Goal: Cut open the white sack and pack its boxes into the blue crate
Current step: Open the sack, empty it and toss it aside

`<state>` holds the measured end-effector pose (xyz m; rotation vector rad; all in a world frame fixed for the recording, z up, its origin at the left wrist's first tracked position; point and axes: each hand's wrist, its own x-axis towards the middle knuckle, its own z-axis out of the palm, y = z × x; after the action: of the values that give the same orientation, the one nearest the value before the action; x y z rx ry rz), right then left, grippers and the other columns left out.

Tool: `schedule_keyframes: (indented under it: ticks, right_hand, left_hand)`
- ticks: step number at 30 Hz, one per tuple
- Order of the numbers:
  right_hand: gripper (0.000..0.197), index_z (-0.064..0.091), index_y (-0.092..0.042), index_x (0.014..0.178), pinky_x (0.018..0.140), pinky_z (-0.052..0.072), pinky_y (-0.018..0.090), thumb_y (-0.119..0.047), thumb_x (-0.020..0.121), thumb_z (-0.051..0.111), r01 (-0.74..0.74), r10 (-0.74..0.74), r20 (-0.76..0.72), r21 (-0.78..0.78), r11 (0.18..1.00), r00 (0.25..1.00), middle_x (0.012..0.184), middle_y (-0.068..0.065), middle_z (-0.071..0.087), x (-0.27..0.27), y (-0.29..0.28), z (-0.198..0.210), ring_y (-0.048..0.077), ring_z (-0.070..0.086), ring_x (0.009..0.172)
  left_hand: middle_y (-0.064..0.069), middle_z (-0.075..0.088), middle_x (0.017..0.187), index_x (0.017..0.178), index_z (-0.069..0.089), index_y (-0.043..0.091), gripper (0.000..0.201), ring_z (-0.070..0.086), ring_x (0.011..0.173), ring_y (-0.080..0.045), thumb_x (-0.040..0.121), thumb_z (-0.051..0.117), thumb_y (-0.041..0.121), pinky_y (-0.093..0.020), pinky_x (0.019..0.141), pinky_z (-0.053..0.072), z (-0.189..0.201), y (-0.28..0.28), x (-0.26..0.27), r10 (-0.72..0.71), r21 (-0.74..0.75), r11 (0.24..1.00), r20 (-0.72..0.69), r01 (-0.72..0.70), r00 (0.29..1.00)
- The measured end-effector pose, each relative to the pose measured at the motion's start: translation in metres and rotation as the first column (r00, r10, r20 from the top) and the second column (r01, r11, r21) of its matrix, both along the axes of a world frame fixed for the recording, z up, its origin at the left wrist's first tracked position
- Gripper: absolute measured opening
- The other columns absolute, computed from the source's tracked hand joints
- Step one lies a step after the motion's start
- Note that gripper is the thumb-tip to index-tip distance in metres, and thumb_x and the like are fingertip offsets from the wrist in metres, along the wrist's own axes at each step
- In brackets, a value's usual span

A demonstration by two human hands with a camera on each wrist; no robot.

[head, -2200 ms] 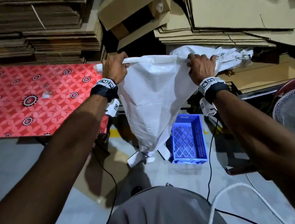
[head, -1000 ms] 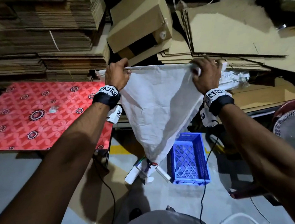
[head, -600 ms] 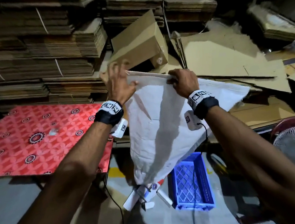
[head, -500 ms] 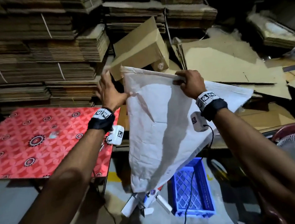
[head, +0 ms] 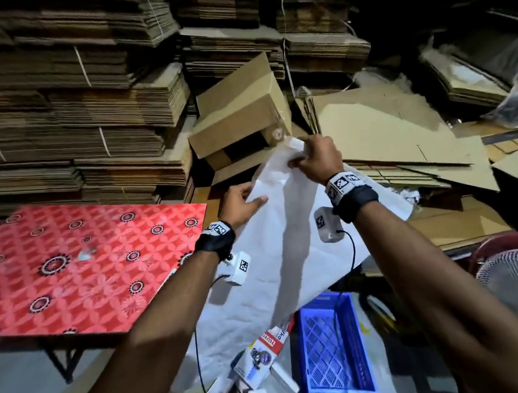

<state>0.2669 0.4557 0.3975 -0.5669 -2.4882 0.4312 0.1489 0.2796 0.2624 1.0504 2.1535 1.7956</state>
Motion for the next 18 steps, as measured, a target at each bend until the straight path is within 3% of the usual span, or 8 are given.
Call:
schedule_keyframes:
  ticks: [4,6,7,9,11,13,15,18]
  right_hand:
    - [0.050,0.071,-0.023,0.113,0.072,0.055,0.034,-0.039,0.068,0.082,0.090,-0.098,-0.059,-0.122,0.988,0.993,0.098,0.009,0.074,0.018,0.033,-0.003,0.030,0.070,0.090]
    - [0.046,0.070,-0.022,0.110,0.078,0.055,0.040,-0.038,0.068,0.077,0.125,-0.137,-0.117,-0.103,0.987,0.984,0.100,0.009,0.074,0.025,0.042,-0.007,0.033,0.069,0.094]
    - [0.046,0.066,-0.023,0.113,0.086,0.050,0.041,-0.032,0.069,0.074,0.173,-0.176,-0.149,-0.029,0.984,0.973,0.108,0.007,0.072,0.026,0.043,-0.012,0.032,0.065,0.102]
    - [0.066,0.049,-0.023,0.132,0.100,0.033,0.047,-0.021,0.068,0.068,0.334,-0.292,-0.220,0.182,0.925,0.931,0.132,0.006,0.056,0.028,0.032,-0.021,0.030,0.049,0.125]
    - [0.087,0.035,-0.022,0.143,0.106,0.020,0.048,-0.015,0.061,0.064,0.320,-0.223,-0.278,0.377,0.869,0.934,0.144,0.011,0.043,0.027,0.013,-0.038,0.032,0.032,0.134]
    - [0.092,0.041,-0.024,0.144,0.111,0.016,0.051,-0.015,0.057,0.068,0.018,0.032,-0.076,0.581,0.814,0.997,0.148,0.012,0.042,0.022,-0.005,-0.061,0.034,0.027,0.138]
    - [0.072,0.058,-0.023,0.133,0.115,0.013,0.058,-0.022,0.062,0.072,-0.274,0.095,0.304,0.625,0.731,0.948,0.146,0.008,0.048,0.019,-0.020,-0.078,0.035,0.023,0.146]
    - [0.037,0.071,-0.021,0.114,0.117,0.002,0.059,-0.023,0.077,0.066,-0.332,0.021,0.511,0.525,0.784,0.859,0.131,0.006,0.062,0.009,-0.022,-0.088,0.022,0.025,0.147]
  left_hand:
    - [0.010,0.066,0.072,0.077,0.070,0.019,0.021,0.056,0.067,-0.002,0.073,0.088,0.029,-0.029,0.063,0.044,-0.021,-0.021,-0.002,-0.062,-0.240,0.968,0.034,0.068,0.997]
    - [0.009,0.053,0.059,0.068,0.064,0.024,0.022,0.047,0.054,-0.007,0.074,0.081,0.037,-0.032,0.059,0.036,-0.042,-0.032,0.001,-0.035,-0.350,0.936,0.048,0.050,0.998]
    - [-0.002,0.059,0.064,0.075,0.067,0.017,0.024,0.055,0.058,-0.018,0.076,0.080,0.037,-0.036,0.060,0.041,-0.055,-0.034,0.001,0.008,-0.389,0.921,0.072,0.021,0.997]
    - [-0.023,0.067,0.099,0.102,0.068,0.003,0.051,0.068,0.091,-0.031,0.076,0.083,0.044,-0.052,0.082,0.057,-0.088,-0.024,-0.008,0.043,-0.363,0.932,0.137,0.010,0.990]
    - [-0.008,0.073,0.115,0.117,0.069,0.018,0.067,0.071,0.107,-0.018,0.068,0.083,0.061,-0.050,0.094,0.058,-0.113,-0.005,-0.015,0.061,-0.311,0.950,0.191,0.002,0.980]
    - [0.004,0.074,0.117,0.112,0.070,0.017,0.047,0.070,0.109,-0.008,0.075,0.084,0.044,-0.038,0.097,0.058,-0.092,0.009,0.005,0.038,-0.270,0.963,0.185,0.014,0.982]
    - [0.001,0.075,0.103,0.095,0.068,0.004,0.019,0.069,0.100,-0.004,0.083,0.080,0.011,-0.026,0.087,0.057,-0.053,0.014,0.035,-0.027,-0.216,0.974,0.177,0.066,0.984]
    - [0.002,0.066,0.084,0.084,0.062,0.001,0.018,0.060,0.078,0.009,0.083,0.080,0.003,-0.011,0.074,0.049,-0.048,0.020,0.038,-0.020,-0.181,0.982,0.158,0.049,0.987]
